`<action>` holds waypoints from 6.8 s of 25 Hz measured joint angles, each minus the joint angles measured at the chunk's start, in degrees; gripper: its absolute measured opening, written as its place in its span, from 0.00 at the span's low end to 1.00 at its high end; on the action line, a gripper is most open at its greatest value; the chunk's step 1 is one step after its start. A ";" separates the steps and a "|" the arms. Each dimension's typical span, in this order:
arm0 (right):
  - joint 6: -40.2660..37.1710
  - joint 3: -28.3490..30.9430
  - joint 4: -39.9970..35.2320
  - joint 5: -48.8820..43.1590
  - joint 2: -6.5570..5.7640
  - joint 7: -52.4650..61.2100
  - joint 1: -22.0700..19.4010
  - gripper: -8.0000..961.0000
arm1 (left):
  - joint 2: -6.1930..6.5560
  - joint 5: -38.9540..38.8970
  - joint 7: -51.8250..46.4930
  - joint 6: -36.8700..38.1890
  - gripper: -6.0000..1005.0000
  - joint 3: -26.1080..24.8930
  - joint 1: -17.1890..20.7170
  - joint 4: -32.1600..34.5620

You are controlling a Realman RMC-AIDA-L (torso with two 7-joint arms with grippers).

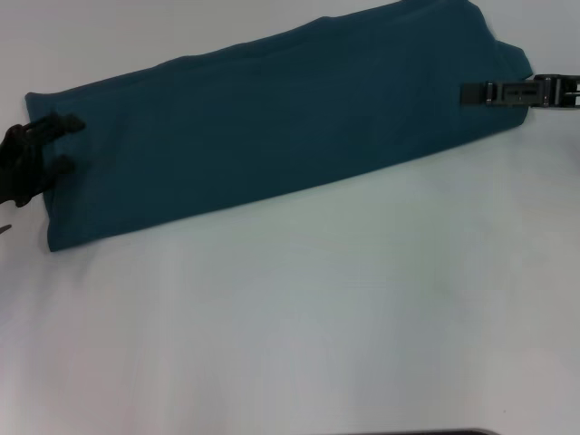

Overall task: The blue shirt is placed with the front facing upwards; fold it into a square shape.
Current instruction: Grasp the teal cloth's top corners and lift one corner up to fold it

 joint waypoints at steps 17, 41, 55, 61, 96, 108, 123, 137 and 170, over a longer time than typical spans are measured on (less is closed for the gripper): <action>0.02 -0.46 0.00 -0.06 -0.46 -2.13 -0.38 0.95 | 8.90 3.05 -0.89 14.58 0.72 8.13 -2.23 -5.48; 3.17 -0.17 -0.11 -0.09 -0.20 -1.07 -0.53 0.94 | 8.18 9.54 -6.38 4.74 0.72 8.94 -2.44 -6.75; 3.34 -0.38 -0.09 -0.09 -0.17 -1.10 -0.29 0.94 | 7.62 9.42 -2.23 3.37 0.72 6.73 -1.10 -5.68; 3.34 -0.38 -0.09 -0.09 -0.17 -1.10 -0.28 0.94 | 6.17 9.39 -3.69 0.68 0.72 6.31 -1.02 -5.61; 3.34 -0.18 -0.09 -0.09 -0.34 -1.18 -0.63 0.93 | 3.54 9.39 -1.12 -0.78 0.72 6.08 -0.22 -5.66; 3.18 -0.38 -0.16 -0.09 -0.44 -1.18 -0.61 0.93 | 2.89 9.43 -1.16 1.67 0.72 6.12 -0.84 -5.59; 2.95 -0.38 -0.10 -0.09 -0.22 -1.27 -0.92 0.93 | 3.27 9.48 -3.82 3.26 0.72 7.64 -0.46 -7.06; 2.89 -0.38 -0.26 -0.09 -0.08 -1.36 -1.15 0.92 | 3.33 10.93 -5.79 3.15 0.72 7.63 0.40 -8.36; 2.30 0.03 -0.62 -0.07 -0.18 -1.36 -1.36 0.92 | 4.45 21.76 -19.46 12.79 0.67 17.88 -8.96 -13.89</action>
